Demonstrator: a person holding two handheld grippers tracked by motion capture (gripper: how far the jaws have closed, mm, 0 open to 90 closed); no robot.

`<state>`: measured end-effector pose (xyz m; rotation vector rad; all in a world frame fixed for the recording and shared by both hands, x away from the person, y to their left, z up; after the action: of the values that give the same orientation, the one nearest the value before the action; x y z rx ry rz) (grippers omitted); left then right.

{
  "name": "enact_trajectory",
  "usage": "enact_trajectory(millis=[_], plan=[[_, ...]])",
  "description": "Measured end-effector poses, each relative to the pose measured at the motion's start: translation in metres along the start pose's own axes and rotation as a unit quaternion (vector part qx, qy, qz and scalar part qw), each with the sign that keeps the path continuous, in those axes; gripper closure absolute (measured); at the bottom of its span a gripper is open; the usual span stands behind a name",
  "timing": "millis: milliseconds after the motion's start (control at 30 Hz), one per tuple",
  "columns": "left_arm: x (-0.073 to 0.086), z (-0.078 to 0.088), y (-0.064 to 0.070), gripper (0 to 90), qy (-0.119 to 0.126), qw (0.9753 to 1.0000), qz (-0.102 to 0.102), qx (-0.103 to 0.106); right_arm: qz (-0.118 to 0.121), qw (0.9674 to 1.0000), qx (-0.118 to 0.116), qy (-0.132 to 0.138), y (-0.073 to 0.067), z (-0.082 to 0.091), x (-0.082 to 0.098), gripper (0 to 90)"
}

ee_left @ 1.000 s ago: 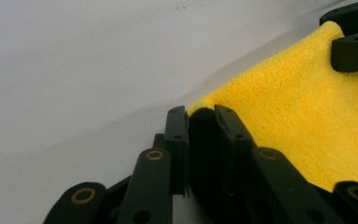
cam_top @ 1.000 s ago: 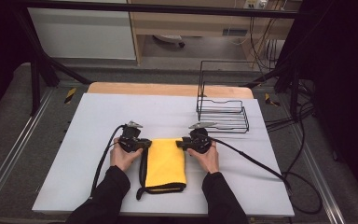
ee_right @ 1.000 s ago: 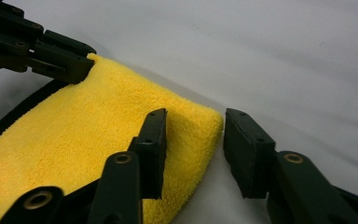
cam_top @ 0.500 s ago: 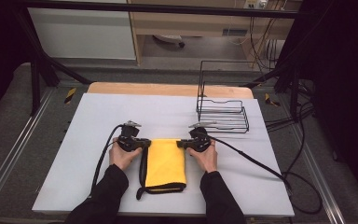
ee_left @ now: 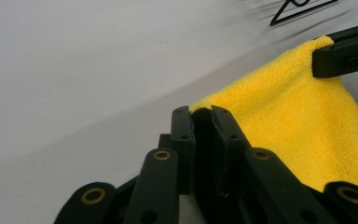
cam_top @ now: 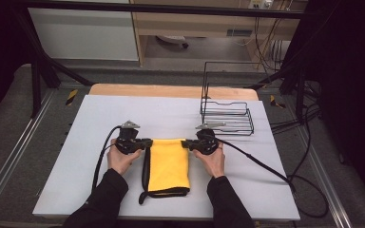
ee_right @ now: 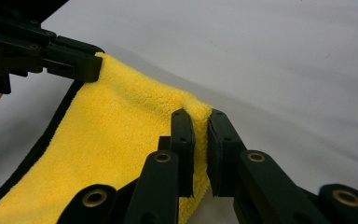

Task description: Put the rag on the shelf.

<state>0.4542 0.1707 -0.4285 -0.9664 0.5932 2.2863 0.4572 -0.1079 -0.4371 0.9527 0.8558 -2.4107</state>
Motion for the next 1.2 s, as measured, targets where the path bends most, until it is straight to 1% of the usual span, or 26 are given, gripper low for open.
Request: enact_trajectory(millis=[33,67,100,167,300,333,367,400,467,500,567,600,700,733,833,867,1000,1167,1200], plan=[[0.0,0.0,0.0,80.1,0.0,1.0,0.0,0.0,0.003,1.0,-0.001,0.004,-0.001,0.002,0.0,82.9],[0.0,0.002,0.001,80.1,0.003,1.0,-0.003,-0.001,0.004,1.0,-0.001,0.007,-0.002,0.004,0.0,82.9],[-0.001,0.005,0.004,80.1,0.01,0.9999,-0.012,-0.005,0.004,0.9999,-0.002,0.011,-0.004,0.006,-0.001,82.9],[-0.002,0.008,0.007,80.1,0.017,0.9997,-0.017,-0.005,0.006,0.9998,-0.004,0.017,-0.006,0.009,-0.001,82.9],[-0.004,0.014,0.011,80.1,0.029,0.9993,-0.022,-0.007,0.013,0.9995,-0.005,0.027,-0.009,0.016,-0.002,82.9],[-0.004,0.014,0.011,80.1,0.029,0.9993,-0.022,-0.007,0.014,0.9995,-0.005,0.029,-0.009,0.017,-0.002,82.9],[-0.005,0.017,0.013,80.1,0.035,0.999,-0.028,-0.008,0.016,0.9993,-0.006,0.032,-0.01,0.019,-0.002,82.9],[-0.005,0.018,0.014,80.1,0.038,0.9989,-0.026,-0.007,0.018,0.9992,-0.006,0.035,-0.011,0.02,-0.003,82.9],[-0.005,0.02,0.015,80.1,0.039,0.9988,-0.029,-0.007,0.019,0.999,-0.009,0.04,-0.013,0.023,-0.003,82.9],[-0.006,0.023,0.016,80.1,0.043,0.9985,-0.033,-0.007,0.02,0.9988,-0.01,0.044,-0.013,0.024,-0.003,82.9],[-0.006,0.024,0.017,80.1,0.046,0.9983,-0.035,-0.006,0.019,0.9986,-0.013,0.049,-0.015,0.027,-0.003,82.9],[-0.007,0.028,0.019,80.1,0.05,0.9979,-0.041,-0.007,0.02,0.9985,-0.013,0.049,-0.016,0.028,-0.003,82.9],[-0.008,0.031,0.022,80.1,0.055,0.9974,-0.045,-0.007,0.025,0.998,-0.017,0.056,-0.018,0.033,-0.004,82.9],[-0.009,0.035,0.024,80.0,0.058,0.9969,-0.052,-0.011,0.03,0.9978,-0.016,0.057,-0.019,0.034,-0.005,82.9],[-0.01,0.038,0.026,80.0,0.062,0.9964,-0.056,-0.011,0.043,0.997,-0.014,0.063,-0.024,0.039,-0.008,82.9],[-0.011,0.042,0.027,80.0,0.071,0.9958,-0.057,-0.011,0.044,0.9966,-0.015,0.067,-0.026,0.041,-0.009,82.9],[-0.015,0.051,0.03,80.0,0.085,0.9946,-0.059,-0.007,0.054,0.9952,-0.019,0.079,-0.031,0.049,-0.013,82.9],[-0.02,0.06,0.038,80.1,0.1,0.9926,-0.066,-0.014,0.068,0.9931,-0.015,0.094,-0.038,0.059,-0.016,82.9],[-0.02,0.06,0.038,80.1,0.1,0.9926,-0.066,-0.014,0.07,0.9926,-0.015,0.098,-0.039,0.061,-0.017,82.9]])
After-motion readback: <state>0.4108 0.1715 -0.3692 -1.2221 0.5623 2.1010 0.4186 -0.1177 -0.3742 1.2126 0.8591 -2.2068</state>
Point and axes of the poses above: each handheld gripper's, and its own axes: z roughly backward along the jaws, x roughly out of its underside, y roughly to its right, the point moved 1 cm from there along -z, roughly forward along the jaws, and after that the axes turned 5 degrees about -z, right-handed, at the moved point
